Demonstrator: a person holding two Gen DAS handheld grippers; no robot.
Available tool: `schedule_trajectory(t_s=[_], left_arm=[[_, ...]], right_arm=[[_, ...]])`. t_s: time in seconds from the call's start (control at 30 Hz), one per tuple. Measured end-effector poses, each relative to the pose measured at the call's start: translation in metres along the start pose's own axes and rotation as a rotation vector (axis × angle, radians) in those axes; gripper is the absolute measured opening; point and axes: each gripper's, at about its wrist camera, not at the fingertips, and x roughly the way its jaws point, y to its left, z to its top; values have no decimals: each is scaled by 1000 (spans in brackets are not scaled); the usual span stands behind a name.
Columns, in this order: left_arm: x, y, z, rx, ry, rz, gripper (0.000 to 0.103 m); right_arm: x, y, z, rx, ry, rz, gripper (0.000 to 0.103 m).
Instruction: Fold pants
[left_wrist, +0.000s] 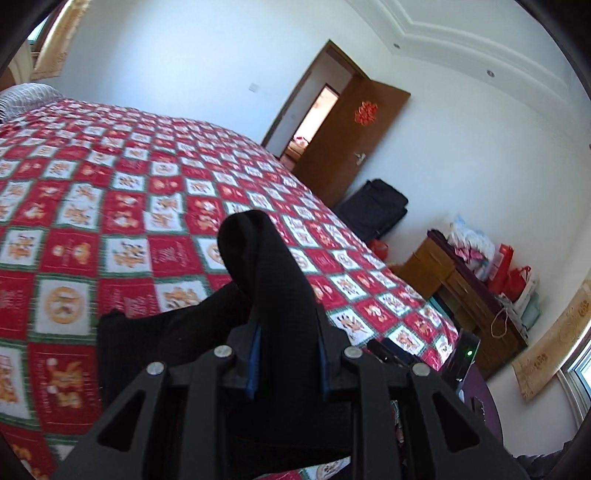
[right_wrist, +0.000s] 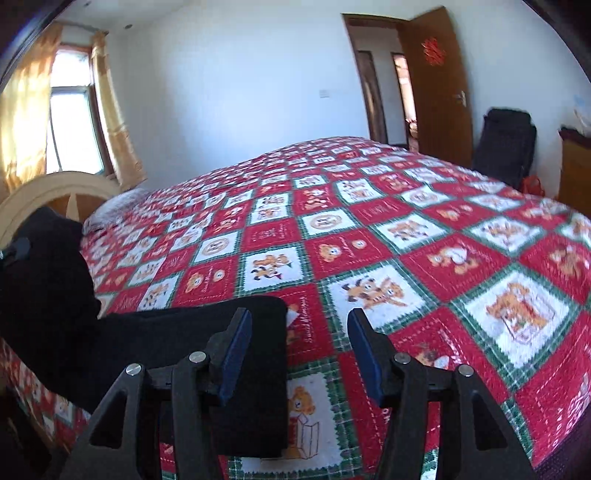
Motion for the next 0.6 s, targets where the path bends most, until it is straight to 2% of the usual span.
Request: schedule_trajectory(t_s=[0.17,0.3,0.53,0.6], left_arm=[[45,-21,-14,28,90,24,25],[75,-31,-26,46,159,45,25],[111,-54,-41,145,204,121,29],[115,-61,-46,153,206,112,30]], right_arm=[[-4,-13,2,59,-30,-15,57],[1,-12,0,67,-12,-6,58],[6,-12,-1,69,1,2,58],[6,-16,-1,79,-1,0,58]])
